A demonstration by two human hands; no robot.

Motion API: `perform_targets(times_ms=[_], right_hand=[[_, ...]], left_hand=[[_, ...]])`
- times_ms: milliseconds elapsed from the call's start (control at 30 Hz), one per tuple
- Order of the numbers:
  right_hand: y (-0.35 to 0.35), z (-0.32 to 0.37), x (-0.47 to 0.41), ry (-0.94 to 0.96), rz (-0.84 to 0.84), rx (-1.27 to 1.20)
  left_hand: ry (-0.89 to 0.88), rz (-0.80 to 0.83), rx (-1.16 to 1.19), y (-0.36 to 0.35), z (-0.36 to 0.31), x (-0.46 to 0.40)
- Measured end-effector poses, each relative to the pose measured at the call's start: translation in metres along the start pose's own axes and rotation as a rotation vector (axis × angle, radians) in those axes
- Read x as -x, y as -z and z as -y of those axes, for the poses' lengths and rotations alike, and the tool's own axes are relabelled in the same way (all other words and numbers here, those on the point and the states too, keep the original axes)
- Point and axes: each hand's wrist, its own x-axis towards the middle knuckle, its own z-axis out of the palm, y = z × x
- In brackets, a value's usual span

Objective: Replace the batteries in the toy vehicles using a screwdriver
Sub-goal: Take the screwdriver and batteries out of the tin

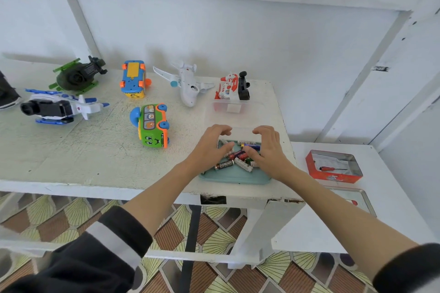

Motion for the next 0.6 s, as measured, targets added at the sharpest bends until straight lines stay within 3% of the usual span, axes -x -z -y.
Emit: perform_targets(times_ms=[300, 600], right_hand=[[0.055, -0.024, 0.002, -0.027, -0.149, -0.021], [0.161, -0.131, 0.068, -0.271, -0.238, 0.024]], left_hand=[[-0.15, 0.004, 0.101, -0.021, -0.058, -0.039], [-0.255, 0.194, 0.13, -0.153, -0.147, -0.089]])
